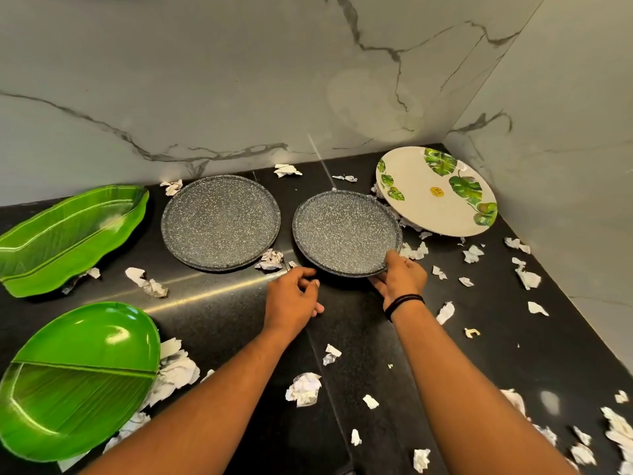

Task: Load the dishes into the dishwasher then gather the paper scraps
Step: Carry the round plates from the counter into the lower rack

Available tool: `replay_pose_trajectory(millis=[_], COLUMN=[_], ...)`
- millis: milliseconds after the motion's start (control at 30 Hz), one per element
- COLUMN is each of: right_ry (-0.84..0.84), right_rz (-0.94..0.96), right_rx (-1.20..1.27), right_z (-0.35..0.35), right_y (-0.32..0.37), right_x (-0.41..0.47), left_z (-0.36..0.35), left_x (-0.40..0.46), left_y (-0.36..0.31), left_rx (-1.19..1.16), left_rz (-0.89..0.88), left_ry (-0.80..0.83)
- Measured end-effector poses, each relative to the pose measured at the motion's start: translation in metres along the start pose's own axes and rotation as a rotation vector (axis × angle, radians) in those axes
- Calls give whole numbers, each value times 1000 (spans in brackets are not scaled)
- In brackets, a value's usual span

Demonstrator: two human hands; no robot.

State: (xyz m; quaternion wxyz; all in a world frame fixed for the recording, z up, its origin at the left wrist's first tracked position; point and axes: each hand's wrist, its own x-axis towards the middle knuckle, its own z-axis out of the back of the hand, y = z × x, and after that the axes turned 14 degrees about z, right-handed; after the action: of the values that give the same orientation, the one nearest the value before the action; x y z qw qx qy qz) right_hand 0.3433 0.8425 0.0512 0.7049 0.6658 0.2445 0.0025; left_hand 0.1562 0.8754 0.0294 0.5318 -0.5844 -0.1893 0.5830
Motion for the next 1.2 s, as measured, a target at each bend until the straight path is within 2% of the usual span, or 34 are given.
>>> replay_pose_trajectory(millis=[267,500,567,667,967,1200], right_ry=[-17,-127,-174,-240,-509,-885], right_rz=[75,141,159,205,292,323], right_rx=[148,171,159,139,127,199], right_z=[50,137,162,205,347,455], right_y=[6,2,-1,-3,-21,-58], right_x=[-46,-99,-111,-133,-230,-351], left_z=[5,-13,-25,-50,-122,-152], left_x=[5,-9,-23,-55,-184,-321], left_y=[0,-9,-15,-20,-3,55], left_rx=[-15,-300,-389,-382,-93,182], left_rz=[36,119,130,113,86,49], left_ry=[36,-23,4,143,540,791])
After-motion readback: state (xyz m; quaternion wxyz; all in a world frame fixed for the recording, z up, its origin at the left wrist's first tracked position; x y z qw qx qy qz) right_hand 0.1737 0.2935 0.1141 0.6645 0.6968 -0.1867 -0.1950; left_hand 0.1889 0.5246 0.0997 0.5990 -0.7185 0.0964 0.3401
